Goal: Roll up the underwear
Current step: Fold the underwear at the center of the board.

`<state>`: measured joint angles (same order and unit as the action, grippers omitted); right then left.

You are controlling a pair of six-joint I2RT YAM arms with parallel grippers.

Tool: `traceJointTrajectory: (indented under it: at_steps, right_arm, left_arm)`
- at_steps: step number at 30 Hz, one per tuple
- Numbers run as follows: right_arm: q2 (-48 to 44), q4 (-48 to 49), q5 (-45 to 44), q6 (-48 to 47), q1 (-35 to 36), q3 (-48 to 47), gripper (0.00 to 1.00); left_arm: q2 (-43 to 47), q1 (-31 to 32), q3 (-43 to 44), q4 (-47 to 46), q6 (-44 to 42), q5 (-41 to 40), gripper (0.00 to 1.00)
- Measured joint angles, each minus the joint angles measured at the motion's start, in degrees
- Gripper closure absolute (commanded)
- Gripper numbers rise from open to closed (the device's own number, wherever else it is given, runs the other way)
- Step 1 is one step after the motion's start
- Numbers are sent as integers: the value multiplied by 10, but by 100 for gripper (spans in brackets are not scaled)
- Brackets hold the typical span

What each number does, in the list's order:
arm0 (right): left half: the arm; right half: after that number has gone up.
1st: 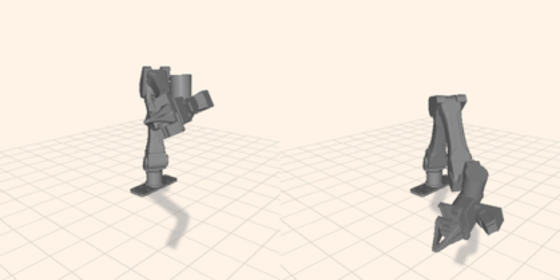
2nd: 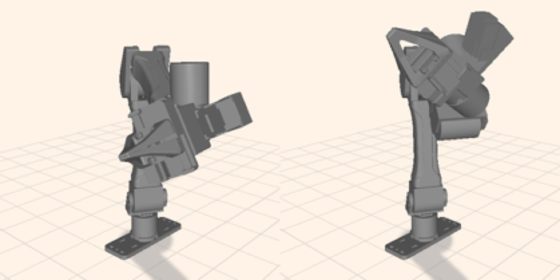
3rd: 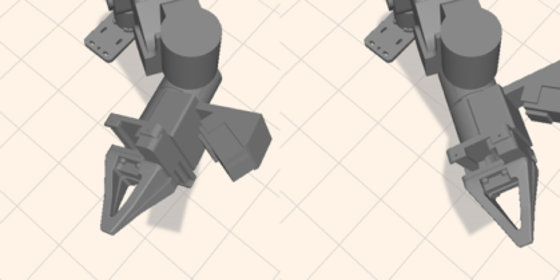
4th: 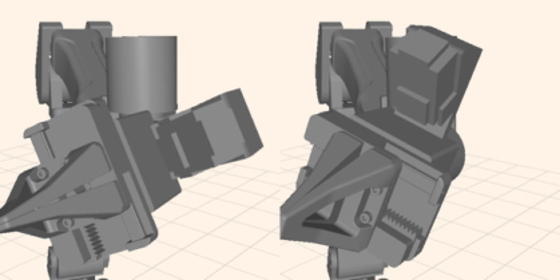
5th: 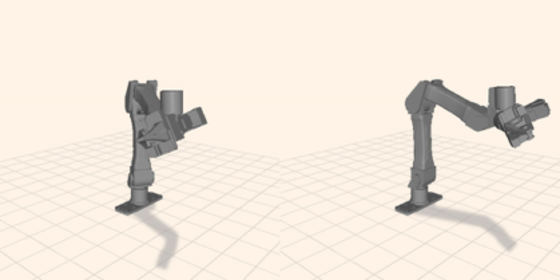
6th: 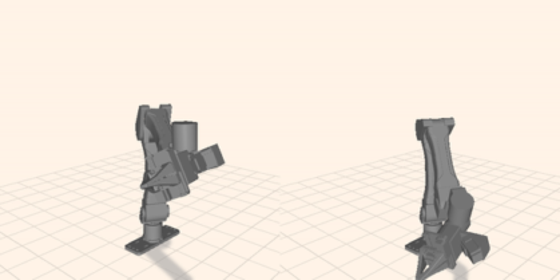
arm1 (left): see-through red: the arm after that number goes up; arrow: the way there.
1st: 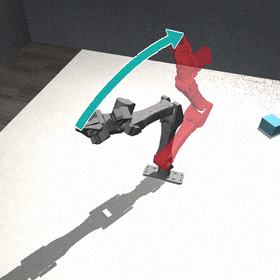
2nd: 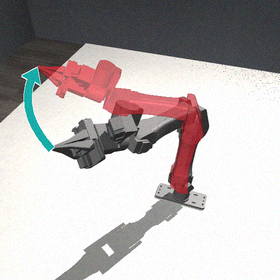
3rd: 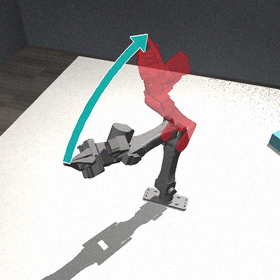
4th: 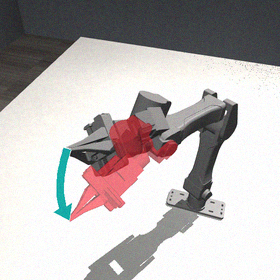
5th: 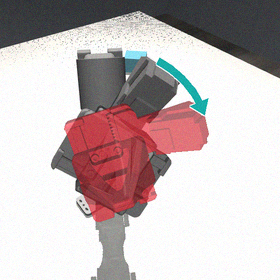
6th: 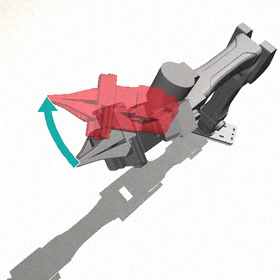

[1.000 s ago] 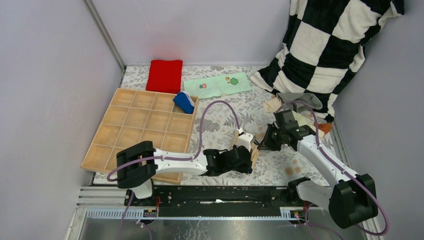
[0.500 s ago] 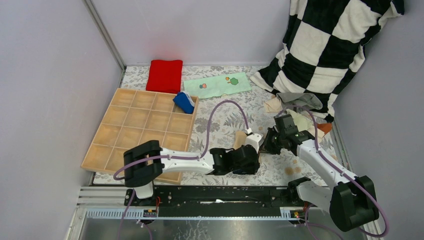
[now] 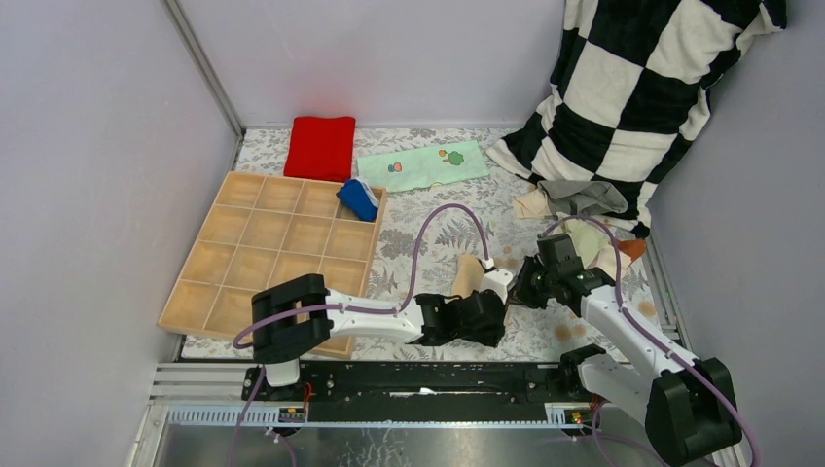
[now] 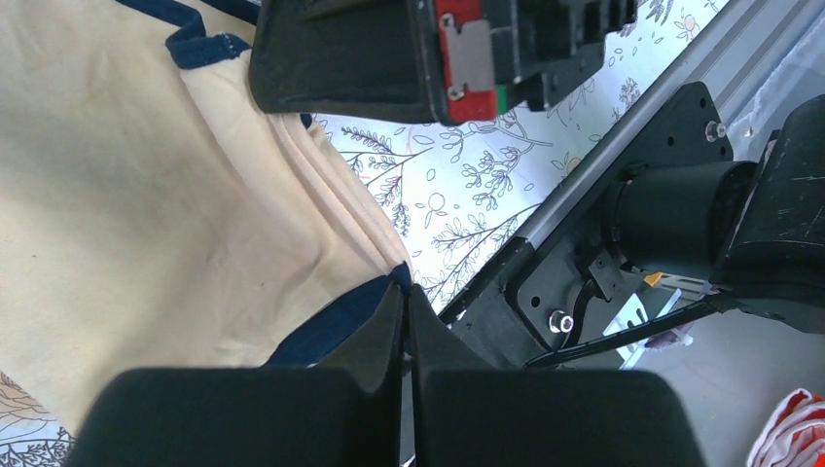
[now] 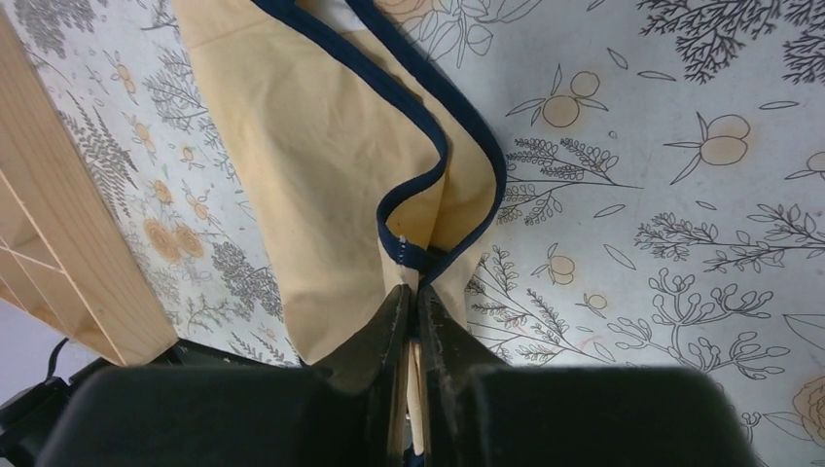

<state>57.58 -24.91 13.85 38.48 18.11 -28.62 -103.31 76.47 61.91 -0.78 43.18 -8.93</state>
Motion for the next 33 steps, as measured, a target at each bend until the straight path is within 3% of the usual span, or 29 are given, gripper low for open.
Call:
traceJointTrajectory:
  at_steps: [3,9,23,33]
  right_arm:
    - [-15,-2,-9,4,0,0,67]
    - [-35,-20,-23,7,0,-1,51]
    - [-101,-127,7,20,0,-14,46]
    - [-104,-126,54,45,0,12,43]
  left_arm:
    - [0,0,0,-1,0,-1,100]
    - [0,0,0,-1,0,-1,100]
    - [0,0,0,0,0,-12,100]
    - [0,0,0,0,0,-16,100]
